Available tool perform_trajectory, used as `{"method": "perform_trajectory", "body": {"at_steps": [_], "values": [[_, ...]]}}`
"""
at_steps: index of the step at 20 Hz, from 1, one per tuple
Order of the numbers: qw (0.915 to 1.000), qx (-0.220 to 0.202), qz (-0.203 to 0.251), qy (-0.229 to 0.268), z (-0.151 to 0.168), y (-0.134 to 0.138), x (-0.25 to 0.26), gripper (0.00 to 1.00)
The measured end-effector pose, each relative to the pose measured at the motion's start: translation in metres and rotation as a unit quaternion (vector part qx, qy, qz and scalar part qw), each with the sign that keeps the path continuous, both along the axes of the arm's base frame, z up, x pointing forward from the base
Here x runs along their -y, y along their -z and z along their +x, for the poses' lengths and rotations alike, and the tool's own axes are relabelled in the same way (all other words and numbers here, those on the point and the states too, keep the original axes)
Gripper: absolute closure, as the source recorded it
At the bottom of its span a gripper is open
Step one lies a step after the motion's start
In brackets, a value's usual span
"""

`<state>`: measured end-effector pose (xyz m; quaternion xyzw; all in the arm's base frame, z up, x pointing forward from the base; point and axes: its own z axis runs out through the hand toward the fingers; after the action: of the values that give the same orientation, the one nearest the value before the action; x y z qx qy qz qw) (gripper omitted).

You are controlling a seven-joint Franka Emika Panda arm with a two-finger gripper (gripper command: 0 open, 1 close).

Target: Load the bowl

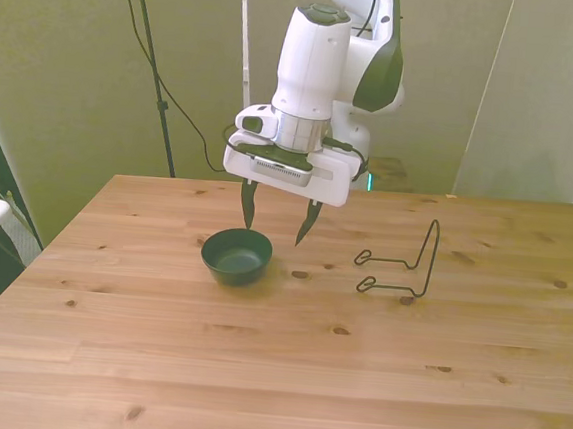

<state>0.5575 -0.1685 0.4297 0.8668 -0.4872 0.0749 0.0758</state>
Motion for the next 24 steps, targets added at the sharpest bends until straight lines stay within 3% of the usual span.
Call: {"method": "perform_trajectory", "body": {"at_steps": [12,24], "values": [[0.9994,-0.029,-0.016,0.01,0.029,0.023,0.026,0.0],[0.9976,-0.052,-0.043,-0.014,0.032,0.051,-0.009,0.0]]}}
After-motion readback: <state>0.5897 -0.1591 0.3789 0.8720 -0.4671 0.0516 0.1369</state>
